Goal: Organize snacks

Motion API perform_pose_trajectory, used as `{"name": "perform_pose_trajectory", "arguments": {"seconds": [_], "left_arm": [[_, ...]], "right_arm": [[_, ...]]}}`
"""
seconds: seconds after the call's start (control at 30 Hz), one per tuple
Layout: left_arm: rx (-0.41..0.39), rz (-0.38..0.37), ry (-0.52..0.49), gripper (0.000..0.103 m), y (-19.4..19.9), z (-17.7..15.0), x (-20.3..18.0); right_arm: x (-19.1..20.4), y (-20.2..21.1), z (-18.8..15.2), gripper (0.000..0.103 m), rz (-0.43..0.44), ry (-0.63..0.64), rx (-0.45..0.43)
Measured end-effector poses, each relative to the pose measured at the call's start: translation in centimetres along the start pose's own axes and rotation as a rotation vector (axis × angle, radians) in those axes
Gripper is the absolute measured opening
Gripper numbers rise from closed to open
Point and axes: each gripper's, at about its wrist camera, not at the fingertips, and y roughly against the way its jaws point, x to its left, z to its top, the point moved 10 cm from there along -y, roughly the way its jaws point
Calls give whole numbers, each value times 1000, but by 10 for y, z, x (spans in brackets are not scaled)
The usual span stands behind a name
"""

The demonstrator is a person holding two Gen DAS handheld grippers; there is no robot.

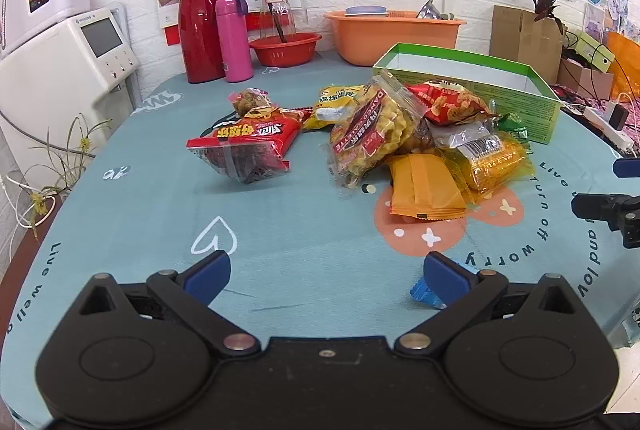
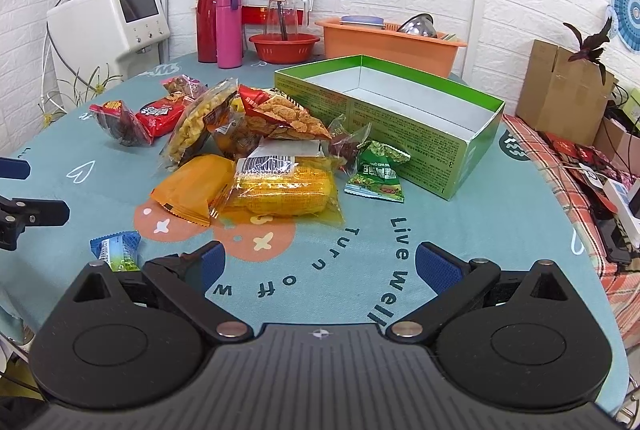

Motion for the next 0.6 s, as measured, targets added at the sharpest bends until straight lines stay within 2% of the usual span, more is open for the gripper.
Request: {"name": "perform_pose_trajectory", "arguments": {"seconds": [0.6], "left_arm": [[12, -19, -21, 103, -1, -1, -11]], "right_arm": [[-3, -4, -5, 103, 5, -17, 8]]}}
